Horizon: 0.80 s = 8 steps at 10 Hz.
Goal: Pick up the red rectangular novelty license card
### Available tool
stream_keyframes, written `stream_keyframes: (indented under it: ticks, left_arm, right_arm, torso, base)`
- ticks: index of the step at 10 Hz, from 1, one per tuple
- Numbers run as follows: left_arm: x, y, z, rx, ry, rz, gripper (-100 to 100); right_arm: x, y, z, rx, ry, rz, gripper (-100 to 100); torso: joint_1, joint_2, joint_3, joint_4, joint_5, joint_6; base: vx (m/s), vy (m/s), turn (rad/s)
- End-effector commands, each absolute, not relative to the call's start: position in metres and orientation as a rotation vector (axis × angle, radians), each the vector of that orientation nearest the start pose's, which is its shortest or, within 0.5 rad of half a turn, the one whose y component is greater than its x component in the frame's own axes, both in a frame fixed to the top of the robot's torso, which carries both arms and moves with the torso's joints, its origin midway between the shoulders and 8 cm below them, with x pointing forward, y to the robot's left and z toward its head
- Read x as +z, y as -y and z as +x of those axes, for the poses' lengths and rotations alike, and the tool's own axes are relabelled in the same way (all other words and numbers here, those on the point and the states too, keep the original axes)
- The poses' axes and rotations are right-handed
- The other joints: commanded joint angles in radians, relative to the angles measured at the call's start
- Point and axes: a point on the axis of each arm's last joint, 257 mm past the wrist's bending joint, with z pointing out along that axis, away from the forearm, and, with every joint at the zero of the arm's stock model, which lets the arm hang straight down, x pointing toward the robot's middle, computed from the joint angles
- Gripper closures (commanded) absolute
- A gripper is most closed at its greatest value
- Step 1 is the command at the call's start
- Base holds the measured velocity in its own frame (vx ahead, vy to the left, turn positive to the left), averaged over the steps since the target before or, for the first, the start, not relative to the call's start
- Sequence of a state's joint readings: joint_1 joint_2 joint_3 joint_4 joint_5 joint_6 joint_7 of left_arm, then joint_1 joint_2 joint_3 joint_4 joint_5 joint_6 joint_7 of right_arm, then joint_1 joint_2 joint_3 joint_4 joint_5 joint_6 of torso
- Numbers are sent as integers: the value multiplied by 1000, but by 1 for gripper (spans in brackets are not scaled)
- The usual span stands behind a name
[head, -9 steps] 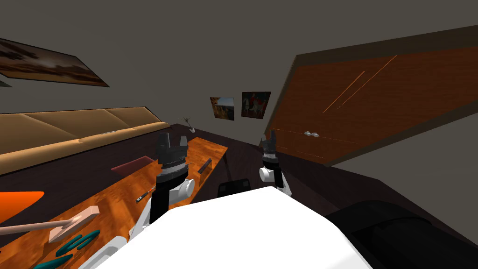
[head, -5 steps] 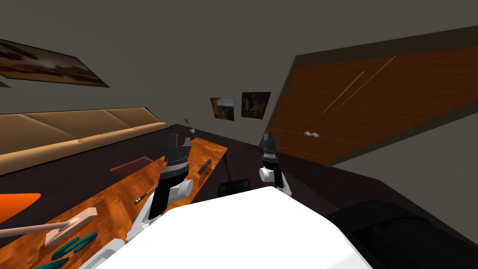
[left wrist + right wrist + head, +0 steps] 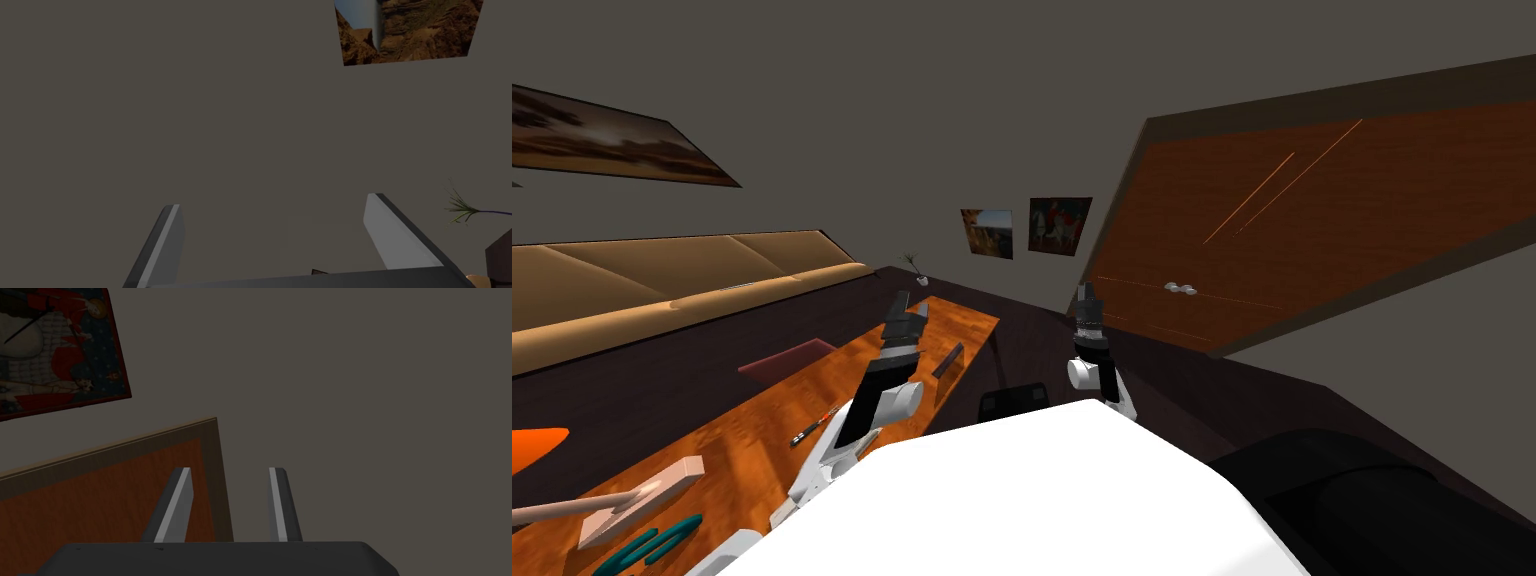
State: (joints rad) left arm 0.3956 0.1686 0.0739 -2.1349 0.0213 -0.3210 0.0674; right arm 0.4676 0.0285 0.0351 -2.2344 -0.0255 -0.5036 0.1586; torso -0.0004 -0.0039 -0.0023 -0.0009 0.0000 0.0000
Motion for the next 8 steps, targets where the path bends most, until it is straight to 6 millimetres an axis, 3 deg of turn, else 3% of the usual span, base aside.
stream_keyframes:
  ticks: [1,4,5,7,8]
  left_arm:
    - [-48,-311,406,-1244,-878,-803,-100]
    - [-79,-327,421,-1230,-920,-918,-100]
    - [-82,-328,422,-1226,-926,-926,-100]
    - [-115,-346,435,-1211,-956,-1050,-100]
    - [-119,-346,436,-1203,-966,-1065,-100]
  right_arm:
    - [16,271,356,1215,-624,649,0]
    - [16,271,356,1215,-624,649,0]
    - [16,271,356,1215,-624,649,0]
    - [16,271,356,1215,-624,649,0]
    - [16,271,356,1215,-624,649,0]
  torso:
    - [0,0,0,0,0,0]
    - [0,2,1,0,0,0]
    - [0,2,1,0,0,0]
    - [0,2,1,0,0,0]
    - [0,0,0,0,0,0]
  base:
    - [33,-10,-1]
    - [25,-2,-5]
    - [25,-2,-5]
    - [42,-6,-7]
    - [37,-1,-6]
